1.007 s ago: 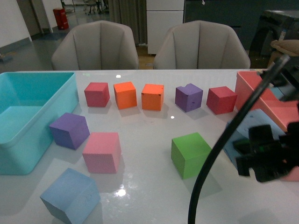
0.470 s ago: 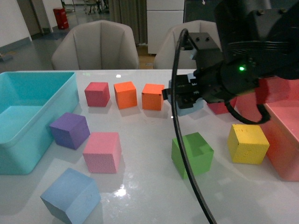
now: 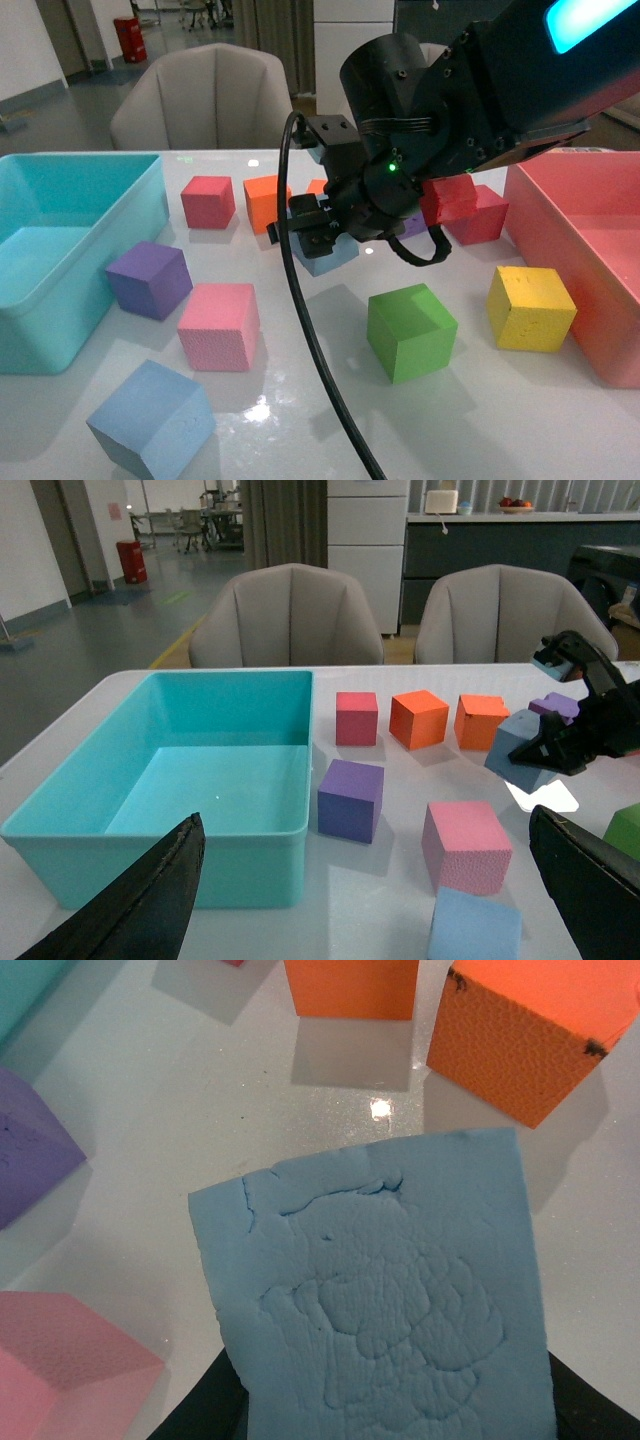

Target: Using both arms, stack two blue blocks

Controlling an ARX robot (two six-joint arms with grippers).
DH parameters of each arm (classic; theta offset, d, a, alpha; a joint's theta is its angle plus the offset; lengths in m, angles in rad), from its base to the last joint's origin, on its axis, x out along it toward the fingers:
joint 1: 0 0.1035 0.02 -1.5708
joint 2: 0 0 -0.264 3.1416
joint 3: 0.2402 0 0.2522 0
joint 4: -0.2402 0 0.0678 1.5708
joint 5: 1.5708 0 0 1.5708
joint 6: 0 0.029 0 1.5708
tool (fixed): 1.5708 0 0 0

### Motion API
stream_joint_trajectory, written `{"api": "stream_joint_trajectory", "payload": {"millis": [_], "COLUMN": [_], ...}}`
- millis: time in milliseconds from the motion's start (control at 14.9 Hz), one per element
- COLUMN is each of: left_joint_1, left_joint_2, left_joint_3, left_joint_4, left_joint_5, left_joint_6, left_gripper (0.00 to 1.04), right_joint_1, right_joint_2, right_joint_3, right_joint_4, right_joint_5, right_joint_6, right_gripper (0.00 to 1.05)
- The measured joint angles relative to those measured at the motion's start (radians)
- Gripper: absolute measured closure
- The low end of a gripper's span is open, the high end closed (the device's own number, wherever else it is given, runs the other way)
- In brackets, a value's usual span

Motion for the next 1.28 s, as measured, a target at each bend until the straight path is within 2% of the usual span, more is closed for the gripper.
{"api": "stream_joint_trajectory", "payload": {"millis": [470,739,806,873,1276], "left_joint_1": [0.000,0.000,0.000,0.000,0.000], "left_joint_2": [0.000,0.000,0.000,0.000,0.000], "left_joint_3": [0.000,0.000,0.000,0.000,0.000], "left_joint_4": [0.000,0.000,0.000,0.000,0.000], "left_joint_5": [0.000,0.000,0.000,0.000,0.000], "left_joint_6": [0.000,0.000,0.000,0.000,0.000], "left_gripper": [0.07,0.07,0.07,0.07,0.07], "right_joint_1": [0.008,0.008,0.008,0.008,0.005], "right_joint_2": [0.089,0.089,0.088,0.082,-0.112], "right_joint_3": [0.085,0.087,0.082,0.071,-0.098], "right_joint_4": [-0.105,-0.085,-0.077,-0.068,0.066], "right_joint_5": [0.000,0.000,0.000,0.000,-0.007], "right_joint_6": [-0.011,-0.010,-0.009,-0.009,0.026], "right_gripper": [0.59,0.13,0.04,0.07,0.06]}}
